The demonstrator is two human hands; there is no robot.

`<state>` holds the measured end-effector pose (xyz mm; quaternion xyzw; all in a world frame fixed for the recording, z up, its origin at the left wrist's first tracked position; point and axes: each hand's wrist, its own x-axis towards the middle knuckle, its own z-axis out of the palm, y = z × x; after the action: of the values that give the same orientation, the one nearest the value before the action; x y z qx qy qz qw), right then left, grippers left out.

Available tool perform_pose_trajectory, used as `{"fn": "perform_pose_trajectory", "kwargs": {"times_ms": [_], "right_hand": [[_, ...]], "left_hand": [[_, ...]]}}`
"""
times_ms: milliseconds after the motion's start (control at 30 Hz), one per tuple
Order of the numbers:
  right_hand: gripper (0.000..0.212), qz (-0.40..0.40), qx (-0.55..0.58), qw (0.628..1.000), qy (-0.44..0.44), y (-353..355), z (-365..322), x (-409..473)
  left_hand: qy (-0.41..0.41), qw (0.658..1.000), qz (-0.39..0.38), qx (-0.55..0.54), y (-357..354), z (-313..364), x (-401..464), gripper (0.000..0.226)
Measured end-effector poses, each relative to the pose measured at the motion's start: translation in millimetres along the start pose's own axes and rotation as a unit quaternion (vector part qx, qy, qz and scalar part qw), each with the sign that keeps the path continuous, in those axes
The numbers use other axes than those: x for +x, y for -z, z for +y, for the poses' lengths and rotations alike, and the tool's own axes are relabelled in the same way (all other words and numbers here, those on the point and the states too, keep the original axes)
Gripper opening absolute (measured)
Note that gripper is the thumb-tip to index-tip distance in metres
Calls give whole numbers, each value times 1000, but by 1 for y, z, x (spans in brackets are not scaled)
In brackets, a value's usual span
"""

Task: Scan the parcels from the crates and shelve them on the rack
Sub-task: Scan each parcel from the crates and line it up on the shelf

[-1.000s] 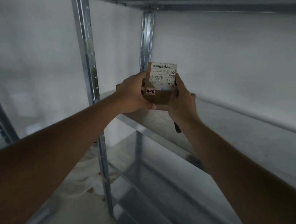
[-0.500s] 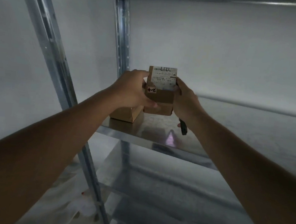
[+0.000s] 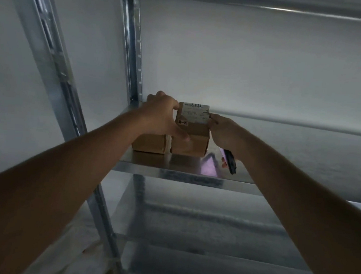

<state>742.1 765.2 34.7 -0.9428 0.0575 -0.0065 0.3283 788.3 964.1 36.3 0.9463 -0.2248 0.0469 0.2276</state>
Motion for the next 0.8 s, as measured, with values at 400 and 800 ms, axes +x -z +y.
{"fn": "perform_pose_trajectory", "kwargs": {"times_ms": [400,800], "right_hand": [[44,-46,-83,996,-2,-15,-16,9],[46,-69,-111,991,-11,-22,-16,18]], "left_hand": [[-2,998,-54,-28,3,-28,6,68],[-47,997,-53,-5,5,-38,10,58]]}}
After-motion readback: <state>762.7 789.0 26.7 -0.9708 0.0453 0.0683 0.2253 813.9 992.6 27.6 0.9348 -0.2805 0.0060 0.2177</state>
